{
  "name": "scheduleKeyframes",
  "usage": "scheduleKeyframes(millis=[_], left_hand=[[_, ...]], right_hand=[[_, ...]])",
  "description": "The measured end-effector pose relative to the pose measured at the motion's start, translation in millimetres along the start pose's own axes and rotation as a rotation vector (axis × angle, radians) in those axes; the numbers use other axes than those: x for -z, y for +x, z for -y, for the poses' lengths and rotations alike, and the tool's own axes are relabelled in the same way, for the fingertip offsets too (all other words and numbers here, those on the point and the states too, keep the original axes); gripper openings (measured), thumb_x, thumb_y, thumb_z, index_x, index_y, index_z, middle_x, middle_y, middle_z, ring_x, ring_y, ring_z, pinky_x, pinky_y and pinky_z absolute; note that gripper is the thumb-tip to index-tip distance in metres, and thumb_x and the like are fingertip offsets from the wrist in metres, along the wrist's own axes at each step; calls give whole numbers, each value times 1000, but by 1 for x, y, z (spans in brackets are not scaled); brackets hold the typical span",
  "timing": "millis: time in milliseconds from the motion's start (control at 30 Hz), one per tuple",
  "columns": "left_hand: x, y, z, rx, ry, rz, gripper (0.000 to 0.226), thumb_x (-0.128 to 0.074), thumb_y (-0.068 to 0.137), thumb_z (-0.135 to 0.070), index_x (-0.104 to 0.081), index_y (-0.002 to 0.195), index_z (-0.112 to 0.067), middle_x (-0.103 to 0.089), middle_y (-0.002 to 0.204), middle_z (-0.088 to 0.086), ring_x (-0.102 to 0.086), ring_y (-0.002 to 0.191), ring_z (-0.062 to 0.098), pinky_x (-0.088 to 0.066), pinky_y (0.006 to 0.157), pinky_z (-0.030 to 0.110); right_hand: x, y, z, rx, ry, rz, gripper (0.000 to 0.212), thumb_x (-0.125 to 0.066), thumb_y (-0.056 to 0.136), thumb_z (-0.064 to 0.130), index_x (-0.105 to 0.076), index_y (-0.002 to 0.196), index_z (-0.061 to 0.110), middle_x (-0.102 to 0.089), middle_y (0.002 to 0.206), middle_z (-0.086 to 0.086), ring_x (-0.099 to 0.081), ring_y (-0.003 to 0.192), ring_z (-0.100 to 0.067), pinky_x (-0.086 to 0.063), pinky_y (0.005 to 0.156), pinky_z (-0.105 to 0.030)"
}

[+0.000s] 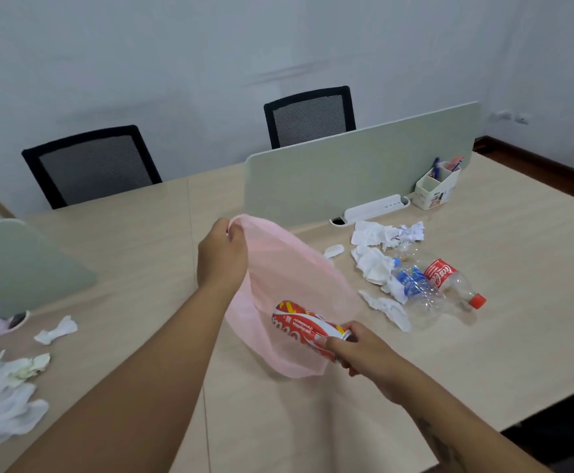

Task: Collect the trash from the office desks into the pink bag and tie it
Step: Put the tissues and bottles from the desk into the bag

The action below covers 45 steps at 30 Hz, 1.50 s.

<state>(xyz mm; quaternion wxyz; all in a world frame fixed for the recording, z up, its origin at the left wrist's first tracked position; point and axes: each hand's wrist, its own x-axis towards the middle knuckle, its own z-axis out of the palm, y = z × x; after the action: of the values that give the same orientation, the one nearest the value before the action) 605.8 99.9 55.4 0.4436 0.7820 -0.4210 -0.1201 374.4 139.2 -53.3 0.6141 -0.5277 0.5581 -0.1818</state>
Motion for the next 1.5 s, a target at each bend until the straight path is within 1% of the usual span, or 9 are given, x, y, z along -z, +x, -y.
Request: scheduleKeyframes(millis=[200, 367, 467, 567, 833, 967, 1233, 1400, 1500], left_hand=[[6, -20, 24, -42, 22, 72, 34, -38, 100, -35, -45, 80, -7, -54, 74, 7, -50, 71, 32, -37, 59, 35], [7, -26, 38, -39, 45, 61, 35, -41, 101, -35, -41, 78, -8, -49, 69, 4, -43, 65, 26, -33, 57, 34], [1, -27, 41, -38, 46, 31, 35, -44, 101, -34, -44, 77, -9, -52, 68, 2, -46, 65, 24, -38, 58, 30], [-4, -28, 41, -39, 63, 20, 35, -45, 102, -32, -45, 74, -11, -52, 68, 2, -46, 63, 19, -39, 60, 25], [-26, -30, 36, 2, 161, 42, 42, -44, 102, -33, -32, 69, -11, -36, 62, 5, -33, 58, 24, -29, 54, 35], [-29, -28, 33, 27, 164, 21, 42, -43, 103, -33, -31, 68, -13, -38, 62, 4, -35, 58, 22, -30, 54, 34], [-18, -8, 22, 33, 95, -19, 38, -40, 101, -35, -36, 70, -14, -47, 68, 1, -44, 67, 29, -34, 60, 35], [-5, -12, 28, 21, 120, 8, 36, -39, 99, -37, -37, 74, -11, -48, 71, 4, -42, 65, 29, -32, 56, 33], [-1, -16, 35, 12, 135, 24, 36, -39, 100, -36, -36, 73, -12, -49, 69, 4, -43, 66, 30, -32, 55, 33]], right_hand=[[-52, 40, -5, 37, 365, 8, 73, -75, 78, 26, -40, 142, 19, -51, 133, -5, -61, 104, -15, -54, 82, -29], [-17, 59, -23, -38, 209, -214, 19, -67, 84, 15, -62, 102, 9, -63, 94, -11, -57, 72, -19, -48, 63, -32], [32, 77, -34, -5, -124, -445, 6, -64, 81, 15, -63, 85, 10, -63, 86, -6, -58, 76, -22, -47, 67, -33], [68, 97, -48, 6, -572, -537, 32, -59, 86, 22, -59, 117, 16, -52, 121, -8, -52, 105, -30, -45, 80, -35], [85, 148, -73, 200, -1028, -357, 40, -54, 90, 14, -57, 128, 23, -51, 129, -8, -48, 118, -30, -45, 88, -35], [76, 145, -71, 168, -632, -362, 4, -59, 88, 9, -63, 88, 7, -61, 88, -9, -59, 85, -28, -39, 64, -29], [8, 75, 15, 26, -225, 267, 13, -63, 84, 6, -56, 72, 9, -53, 74, -6, -55, 64, -16, -52, 61, -27], [-43, 71, 37, 82, 100, 208, 88, -82, 69, 37, -37, 145, 37, -42, 124, 11, -46, 125, -15, -41, 106, -34], [-25, 69, 15, 13, -30, 200, 62, -78, 78, 27, -52, 135, 24, -51, 124, 0, -57, 110, -17, -48, 94, -30]])
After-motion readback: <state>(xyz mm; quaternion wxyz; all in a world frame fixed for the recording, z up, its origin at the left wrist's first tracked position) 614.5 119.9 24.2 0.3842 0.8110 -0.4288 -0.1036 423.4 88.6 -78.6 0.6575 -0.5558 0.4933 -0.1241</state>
